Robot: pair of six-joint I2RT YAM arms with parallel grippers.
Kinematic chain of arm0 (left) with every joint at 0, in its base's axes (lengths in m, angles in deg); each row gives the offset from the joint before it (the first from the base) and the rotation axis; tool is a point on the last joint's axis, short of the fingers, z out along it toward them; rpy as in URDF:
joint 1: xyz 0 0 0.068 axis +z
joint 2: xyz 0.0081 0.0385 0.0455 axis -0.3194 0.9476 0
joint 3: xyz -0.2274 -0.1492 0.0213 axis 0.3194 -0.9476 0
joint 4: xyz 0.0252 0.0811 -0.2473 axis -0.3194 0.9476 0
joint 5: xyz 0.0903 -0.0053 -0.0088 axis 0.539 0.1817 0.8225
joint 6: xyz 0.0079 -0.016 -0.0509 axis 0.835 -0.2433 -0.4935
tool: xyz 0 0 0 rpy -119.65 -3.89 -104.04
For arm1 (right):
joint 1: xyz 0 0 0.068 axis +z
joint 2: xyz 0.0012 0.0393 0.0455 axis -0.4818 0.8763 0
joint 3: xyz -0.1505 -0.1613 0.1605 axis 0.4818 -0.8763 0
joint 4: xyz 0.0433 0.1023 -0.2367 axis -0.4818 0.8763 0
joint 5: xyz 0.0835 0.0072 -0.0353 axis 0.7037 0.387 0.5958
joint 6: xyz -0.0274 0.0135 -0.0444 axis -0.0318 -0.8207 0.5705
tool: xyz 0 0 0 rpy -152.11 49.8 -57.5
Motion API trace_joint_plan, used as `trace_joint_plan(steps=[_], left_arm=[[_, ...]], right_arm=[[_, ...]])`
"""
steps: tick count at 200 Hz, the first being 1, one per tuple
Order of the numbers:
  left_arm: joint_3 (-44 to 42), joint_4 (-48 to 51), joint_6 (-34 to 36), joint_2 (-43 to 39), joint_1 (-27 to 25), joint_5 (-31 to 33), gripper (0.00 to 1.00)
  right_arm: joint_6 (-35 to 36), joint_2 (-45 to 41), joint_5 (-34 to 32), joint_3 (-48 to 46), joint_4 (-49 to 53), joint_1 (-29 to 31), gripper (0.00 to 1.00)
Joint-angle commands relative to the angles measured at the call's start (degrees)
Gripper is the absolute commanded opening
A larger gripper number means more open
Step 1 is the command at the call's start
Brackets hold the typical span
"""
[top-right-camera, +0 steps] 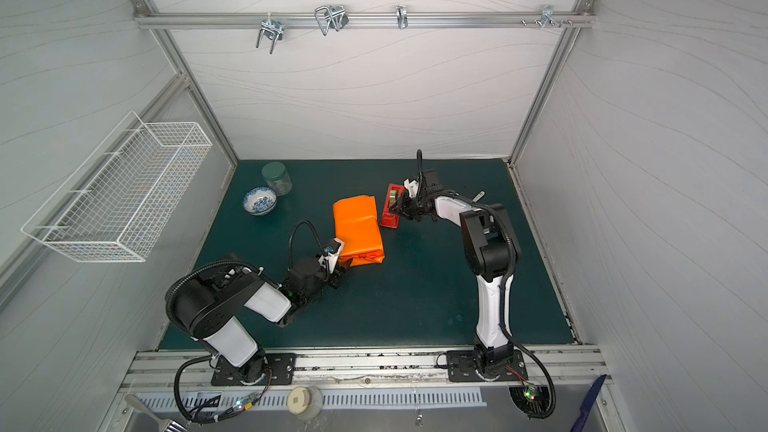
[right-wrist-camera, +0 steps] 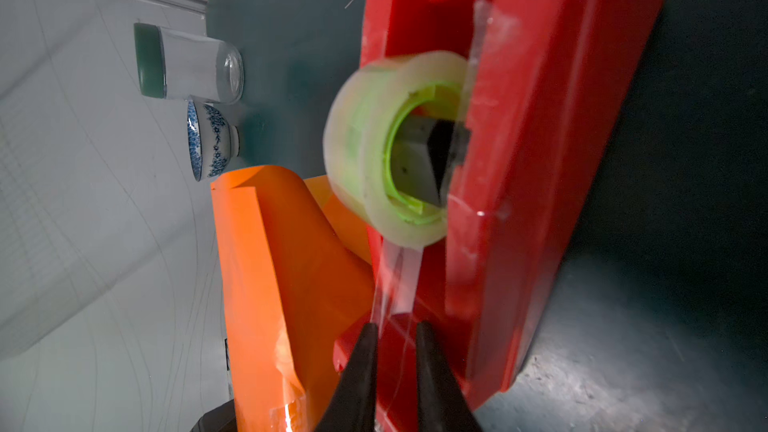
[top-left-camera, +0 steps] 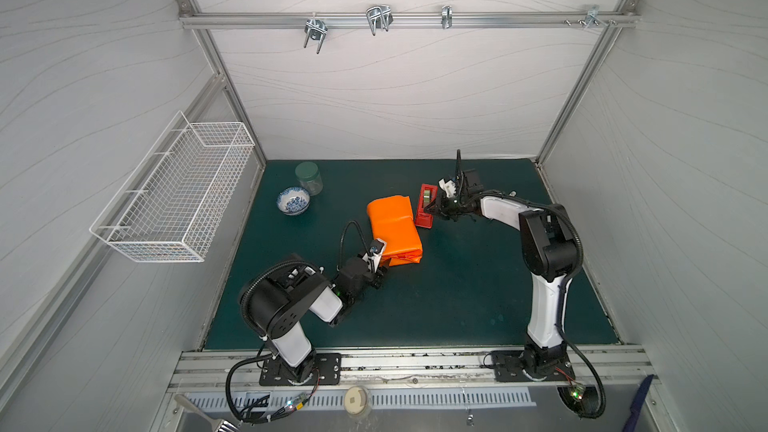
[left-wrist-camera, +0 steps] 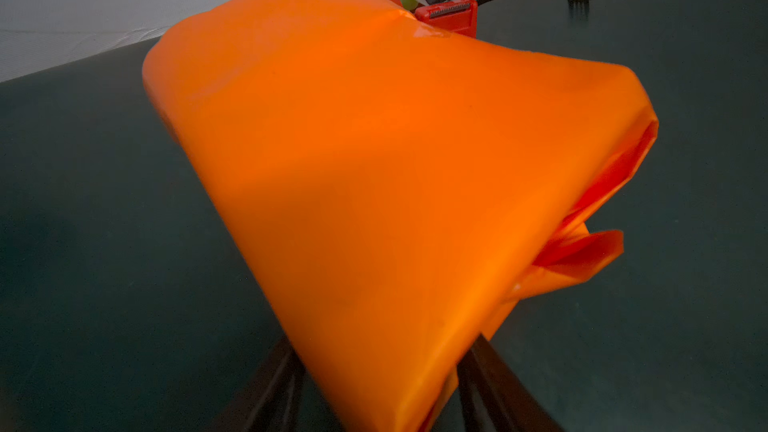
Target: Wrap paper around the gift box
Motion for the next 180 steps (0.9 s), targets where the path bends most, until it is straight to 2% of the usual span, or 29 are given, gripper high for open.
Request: trace_joint_plan(steps=[1, 69, 180], left_arm=[[0.95, -1.65, 0.2, -0.67, 0.33, 0.51, 0.58], [0.89, -1.56, 0.28, -0.66, 0.36, 0.64, 0.58], [0.62, -1.39, 0.4, -1.29, 0.35, 0.78, 0.58]], right_arm=[[-2.1, 1.41, 1.97, -0.05, -1.03, -0.32, 0.14], [-7.26, 1.26, 5.35, -1.43, -5.94, -1.13, 0.0], [-23.8, -2.9, 13.35, -7.56, -23.05, -1.75, 0.0]])
